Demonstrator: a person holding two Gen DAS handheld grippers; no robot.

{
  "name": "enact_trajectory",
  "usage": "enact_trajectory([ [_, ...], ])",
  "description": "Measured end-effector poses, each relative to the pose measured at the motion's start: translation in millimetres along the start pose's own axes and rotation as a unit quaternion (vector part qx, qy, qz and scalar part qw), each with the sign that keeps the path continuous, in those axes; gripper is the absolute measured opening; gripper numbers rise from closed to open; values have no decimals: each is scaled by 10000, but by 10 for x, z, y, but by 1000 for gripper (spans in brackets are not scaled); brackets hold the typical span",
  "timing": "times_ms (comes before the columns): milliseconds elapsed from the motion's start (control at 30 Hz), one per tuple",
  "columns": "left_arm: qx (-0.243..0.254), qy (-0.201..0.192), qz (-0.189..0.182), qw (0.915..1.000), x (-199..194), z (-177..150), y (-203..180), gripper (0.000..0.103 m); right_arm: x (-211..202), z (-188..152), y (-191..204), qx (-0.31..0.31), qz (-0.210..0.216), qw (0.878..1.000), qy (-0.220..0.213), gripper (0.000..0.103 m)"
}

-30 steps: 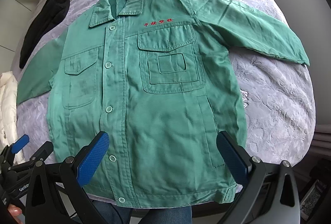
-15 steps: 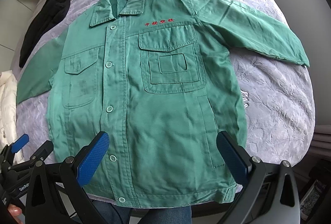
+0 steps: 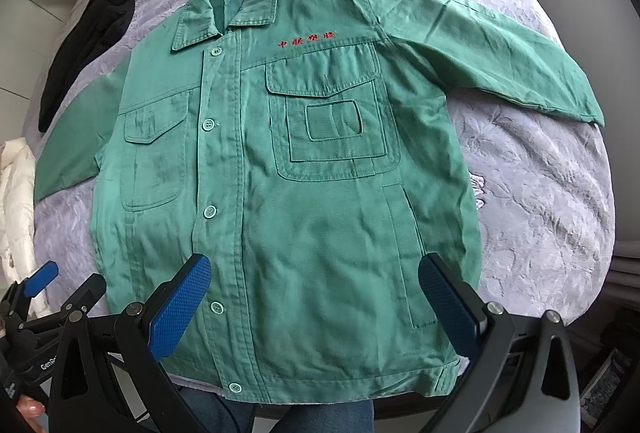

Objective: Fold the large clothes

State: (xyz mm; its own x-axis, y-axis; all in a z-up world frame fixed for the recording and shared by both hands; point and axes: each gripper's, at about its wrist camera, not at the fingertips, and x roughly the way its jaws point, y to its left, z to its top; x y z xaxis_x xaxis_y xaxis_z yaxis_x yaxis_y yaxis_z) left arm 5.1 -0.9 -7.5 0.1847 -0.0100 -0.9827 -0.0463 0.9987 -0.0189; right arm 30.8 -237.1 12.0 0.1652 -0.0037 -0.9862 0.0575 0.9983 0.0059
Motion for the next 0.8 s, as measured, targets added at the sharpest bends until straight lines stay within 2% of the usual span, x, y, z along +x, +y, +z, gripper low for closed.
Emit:
enact_trajectory([
  [233,-104,-1,220,9997,8,11,-132,102,79,63,-124,-97,151,9998,112,103],
  [400,-412,146,-42,9990,17,-45,-148,102,137,121,-199,-338,380,9985,192,103],
  [500,-738,131,-207,9970,9,-61,-20,102,194,154,-168,-598,489,9967,232,103],
  [667,-1326,-93,-384,9904,54,22,639,102,294,215,132,-1002,735,9921,194,103],
  [800,-1762,-306,-152,9838,213,208,1471,102,251,205,533,-993,1154,9883,23,103],
])
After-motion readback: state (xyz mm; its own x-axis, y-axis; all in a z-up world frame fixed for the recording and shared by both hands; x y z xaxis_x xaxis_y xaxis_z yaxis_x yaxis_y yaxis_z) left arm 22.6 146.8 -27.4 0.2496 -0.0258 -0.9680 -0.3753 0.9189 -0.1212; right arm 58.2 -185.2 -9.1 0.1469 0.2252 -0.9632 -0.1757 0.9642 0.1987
